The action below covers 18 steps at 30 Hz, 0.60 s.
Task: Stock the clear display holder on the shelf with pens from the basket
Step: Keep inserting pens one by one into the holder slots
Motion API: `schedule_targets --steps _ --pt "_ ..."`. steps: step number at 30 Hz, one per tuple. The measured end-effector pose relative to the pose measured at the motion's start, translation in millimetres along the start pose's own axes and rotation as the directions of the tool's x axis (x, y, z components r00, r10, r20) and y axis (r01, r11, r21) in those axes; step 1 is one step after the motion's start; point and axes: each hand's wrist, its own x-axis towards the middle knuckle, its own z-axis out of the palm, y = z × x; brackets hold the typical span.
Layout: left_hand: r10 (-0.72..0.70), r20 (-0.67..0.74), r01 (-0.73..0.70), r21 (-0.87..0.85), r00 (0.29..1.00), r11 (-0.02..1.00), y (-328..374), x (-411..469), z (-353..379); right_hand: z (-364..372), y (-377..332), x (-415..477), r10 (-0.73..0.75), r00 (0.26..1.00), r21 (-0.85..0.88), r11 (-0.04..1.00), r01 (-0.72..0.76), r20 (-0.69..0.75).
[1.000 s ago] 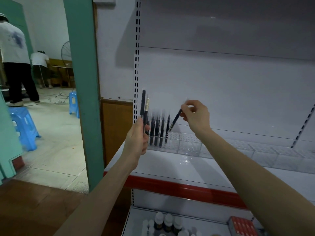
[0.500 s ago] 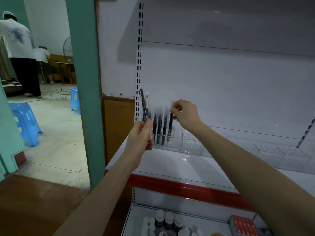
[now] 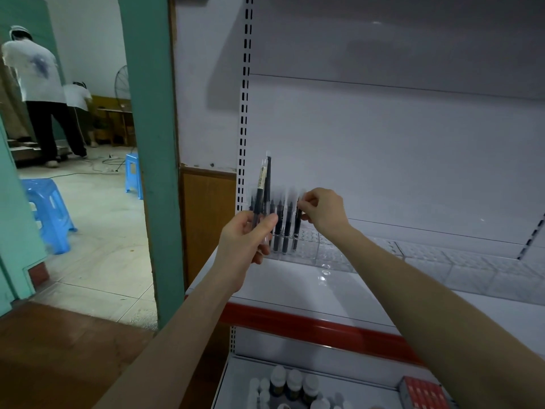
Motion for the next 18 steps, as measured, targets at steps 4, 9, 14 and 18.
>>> schedule_targets --steps 4,9,14,18 --pt "-0.019 -0.002 0.019 -0.005 1.0 1.0 1.6 -2.2 0.6 -1.8 1.0 0.2 0.025 1.0 -0.029 0.999 -0.025 0.005" --pt "-0.011 0.009 0.011 -0.019 1.0 1.0 5.3 -5.7 1.7 -17.8 -6.3 -13.3 -0.087 0.976 0.076 0.992 0.104 -0.199" --pt "-0.02 0.041 0.024 -0.093 0.999 0.995 8.9 -8.8 7.6 -31.3 -10.1 -37.6 -0.456 0.853 0.006 0.881 0.473 -0.252" --pt "-0.023 0.128 0.045 -0.17 0.991 0.984 13.5 -13.5 17.6 -26.7 0.8 -43.9 -0.659 0.746 -0.146 0.751 0.644 -0.094"
